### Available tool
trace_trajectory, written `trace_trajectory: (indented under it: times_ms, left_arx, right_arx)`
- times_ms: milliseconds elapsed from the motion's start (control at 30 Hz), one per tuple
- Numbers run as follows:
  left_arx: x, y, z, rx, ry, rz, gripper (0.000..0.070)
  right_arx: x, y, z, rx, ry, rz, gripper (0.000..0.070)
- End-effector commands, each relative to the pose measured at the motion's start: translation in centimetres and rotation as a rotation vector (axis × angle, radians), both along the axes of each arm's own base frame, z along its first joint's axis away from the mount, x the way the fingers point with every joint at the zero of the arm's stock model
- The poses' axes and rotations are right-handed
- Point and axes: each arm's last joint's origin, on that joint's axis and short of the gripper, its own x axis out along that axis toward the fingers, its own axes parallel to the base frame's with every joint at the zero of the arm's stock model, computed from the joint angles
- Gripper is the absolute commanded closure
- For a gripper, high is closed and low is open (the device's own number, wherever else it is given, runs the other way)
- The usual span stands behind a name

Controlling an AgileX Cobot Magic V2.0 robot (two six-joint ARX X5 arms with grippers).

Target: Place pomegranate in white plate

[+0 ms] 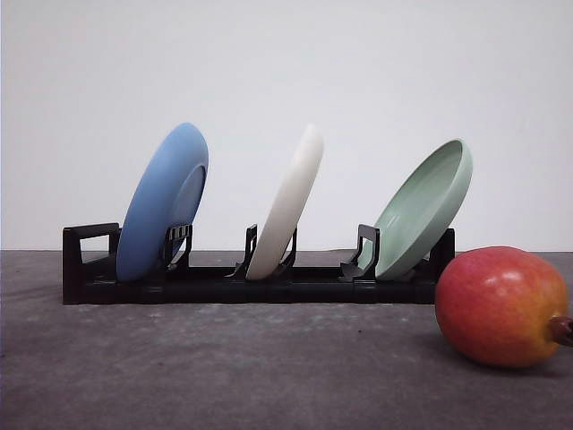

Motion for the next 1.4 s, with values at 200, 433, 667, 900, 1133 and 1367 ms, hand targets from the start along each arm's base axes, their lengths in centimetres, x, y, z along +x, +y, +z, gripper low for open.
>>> trace_trajectory:
  times_ms: [200, 433, 667, 900, 1133, 1367]
  left_arx:
    - [-1.1, 0.0, 4.3, 0.002, -0.164, -0.002, 0.0697]
    - [-2.9, 0.0, 8.9, 0.165, 0.073, 0.006, 0.0697]
    - [-2.7, -0.2, 12.1, 0.33, 0.306, -0.079, 0.0697]
    - [-0.1, -0.5, 13.1, 0.384, 0.479, -0.239, 0.0697]
    - [2.7, -1.8, 12.6, 0.445, 0.53, -0.379, 0.0697]
    - [4.2, -4.1, 12.3, 0.605, 0.476, -0.546, 0.0696]
  right_arx:
    - [-0.8, -0.1, 2.5, 0.179, 0.053, 0.048, 0.0694]
    - [-2.6, 0.1, 6.0, 0.13, 0.272, 0.079, 0.0694]
    - [-2.3, 0.4, 8.4, 0.036, 0.498, 0.165, 0.0694]
    - [0.4, 0.7, 8.6, -0.057, 0.699, 0.229, 0.0694]
    - [2.7, 2.0, 7.6, -0.158, 0.804, 0.314, 0.0694]
    - [3.2, 4.0, 7.8, -0.284, 0.74, 0.441, 0.0694]
